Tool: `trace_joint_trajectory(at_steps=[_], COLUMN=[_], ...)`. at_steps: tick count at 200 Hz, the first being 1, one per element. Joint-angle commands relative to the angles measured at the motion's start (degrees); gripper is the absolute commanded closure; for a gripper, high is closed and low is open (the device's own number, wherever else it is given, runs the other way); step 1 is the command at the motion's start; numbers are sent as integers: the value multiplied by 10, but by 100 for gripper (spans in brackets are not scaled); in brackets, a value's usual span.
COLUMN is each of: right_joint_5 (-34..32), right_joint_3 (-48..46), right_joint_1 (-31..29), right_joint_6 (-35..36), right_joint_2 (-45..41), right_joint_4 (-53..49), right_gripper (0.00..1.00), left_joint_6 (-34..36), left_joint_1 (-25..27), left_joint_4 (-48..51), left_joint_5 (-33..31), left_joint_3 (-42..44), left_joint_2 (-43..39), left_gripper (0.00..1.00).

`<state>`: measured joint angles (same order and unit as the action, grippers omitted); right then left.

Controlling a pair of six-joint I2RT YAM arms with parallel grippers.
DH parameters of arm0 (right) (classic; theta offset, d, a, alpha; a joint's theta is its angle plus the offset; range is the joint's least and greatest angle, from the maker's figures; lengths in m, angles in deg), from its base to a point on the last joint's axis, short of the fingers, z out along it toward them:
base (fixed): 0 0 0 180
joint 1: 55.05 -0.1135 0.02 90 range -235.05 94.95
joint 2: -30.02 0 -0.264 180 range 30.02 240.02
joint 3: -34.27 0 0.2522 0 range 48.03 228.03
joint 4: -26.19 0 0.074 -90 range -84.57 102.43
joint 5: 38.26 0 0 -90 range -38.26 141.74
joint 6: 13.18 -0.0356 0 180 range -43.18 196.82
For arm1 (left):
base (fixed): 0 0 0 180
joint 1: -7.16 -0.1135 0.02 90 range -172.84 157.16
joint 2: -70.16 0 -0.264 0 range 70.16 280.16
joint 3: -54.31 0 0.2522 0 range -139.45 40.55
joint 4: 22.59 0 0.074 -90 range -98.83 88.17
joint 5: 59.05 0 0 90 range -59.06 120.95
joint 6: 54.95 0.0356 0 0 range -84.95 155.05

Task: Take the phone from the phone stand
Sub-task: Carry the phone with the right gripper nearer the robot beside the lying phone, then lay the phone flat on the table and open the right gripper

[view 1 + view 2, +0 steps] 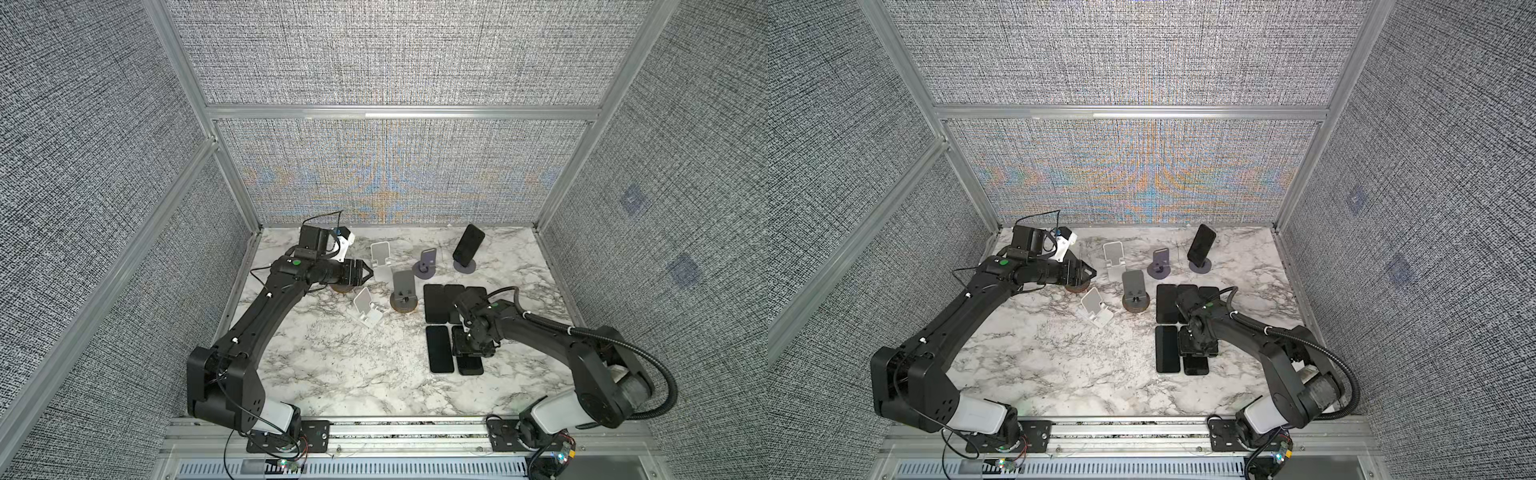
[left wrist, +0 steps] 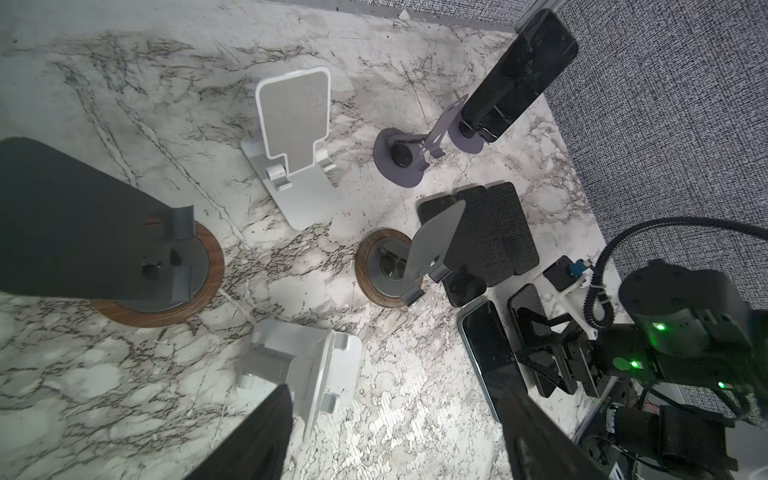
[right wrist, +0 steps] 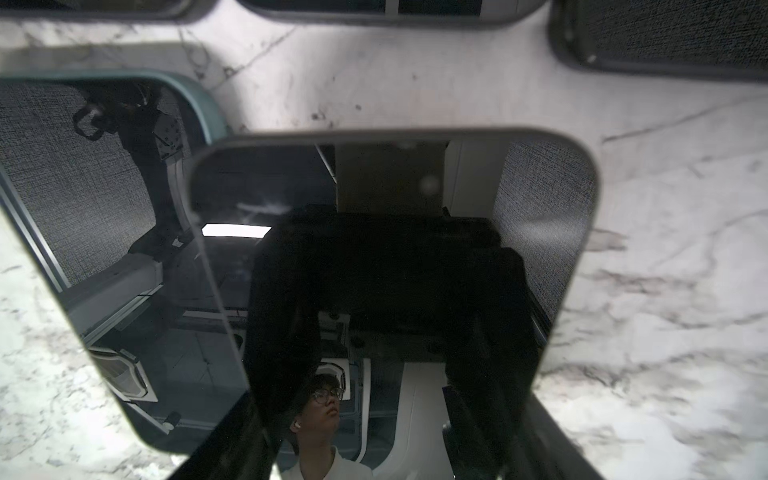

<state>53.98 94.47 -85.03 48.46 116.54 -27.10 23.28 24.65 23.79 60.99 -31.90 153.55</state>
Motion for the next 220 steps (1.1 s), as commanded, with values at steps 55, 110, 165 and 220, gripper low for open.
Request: trace_joint_trajectory(at_steps=[55, 110, 165, 220], right_joint_5=[11, 5, 4, 9], right_joint_3=[7, 9, 9, 9], right_joint_1=[-6, -9, -13, -15], right_joint_6=[-5, -11, -13, -20], right_joint_2=[19, 26, 34, 20], right_joint_4=[19, 24, 31, 32], right_gripper=[38, 30, 24, 22], left_joint_6=[8, 7, 7, 7], left_joint_1=[0, 0, -1, 0], left_joint_4=[-16, -16, -17, -17], left_joint_5=[20, 24, 24, 27], left_joint_3=[6, 5, 6, 6], left_joint_2=[-5, -12, -13, -13], left_gripper=[21, 21, 21, 21])
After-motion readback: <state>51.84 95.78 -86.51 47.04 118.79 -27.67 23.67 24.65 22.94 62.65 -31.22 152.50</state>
